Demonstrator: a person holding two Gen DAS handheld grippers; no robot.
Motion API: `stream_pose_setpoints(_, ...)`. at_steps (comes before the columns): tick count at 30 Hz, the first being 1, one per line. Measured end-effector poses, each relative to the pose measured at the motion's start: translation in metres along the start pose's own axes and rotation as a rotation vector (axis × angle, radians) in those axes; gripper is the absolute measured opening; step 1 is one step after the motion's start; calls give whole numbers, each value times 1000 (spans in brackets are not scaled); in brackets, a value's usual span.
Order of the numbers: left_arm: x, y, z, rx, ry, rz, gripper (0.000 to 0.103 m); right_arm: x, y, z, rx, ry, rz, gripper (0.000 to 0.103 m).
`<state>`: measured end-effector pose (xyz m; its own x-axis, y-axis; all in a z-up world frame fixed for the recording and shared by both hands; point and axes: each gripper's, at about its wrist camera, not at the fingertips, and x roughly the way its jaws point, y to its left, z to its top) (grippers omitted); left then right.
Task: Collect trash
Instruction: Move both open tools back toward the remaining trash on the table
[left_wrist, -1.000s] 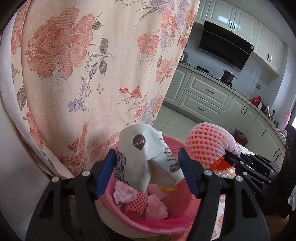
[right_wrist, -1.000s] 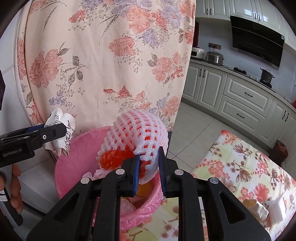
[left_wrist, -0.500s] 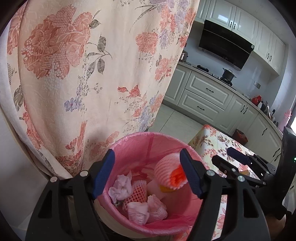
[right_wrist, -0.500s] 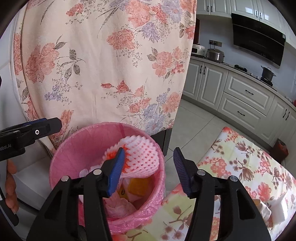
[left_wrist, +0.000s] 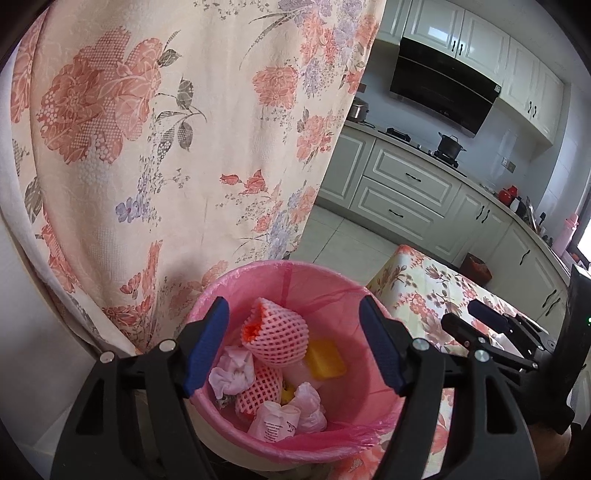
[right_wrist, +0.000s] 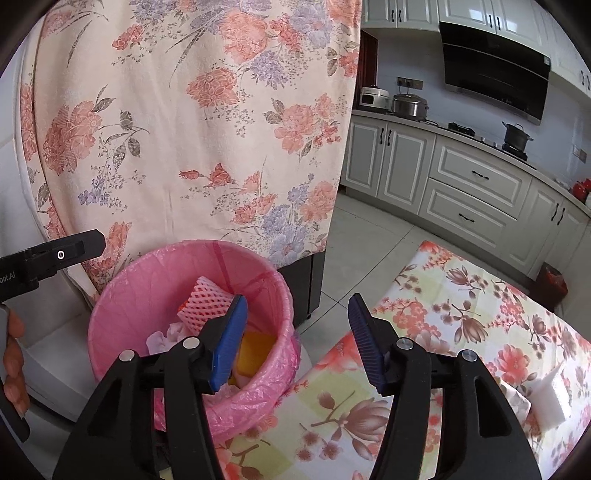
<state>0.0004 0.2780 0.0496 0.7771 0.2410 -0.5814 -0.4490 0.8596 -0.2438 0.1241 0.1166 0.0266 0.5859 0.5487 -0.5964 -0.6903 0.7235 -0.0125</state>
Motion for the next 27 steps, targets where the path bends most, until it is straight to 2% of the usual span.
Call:
stream_pose_setpoints(13,6,-55,-14,56,22,-56,73,-51,-73,-35,91,-29,-114,60)
stream_pose_setpoints(27,16,-142,-29,151,55,-127,74,-104,-168,-88,210,-30,-256,64)
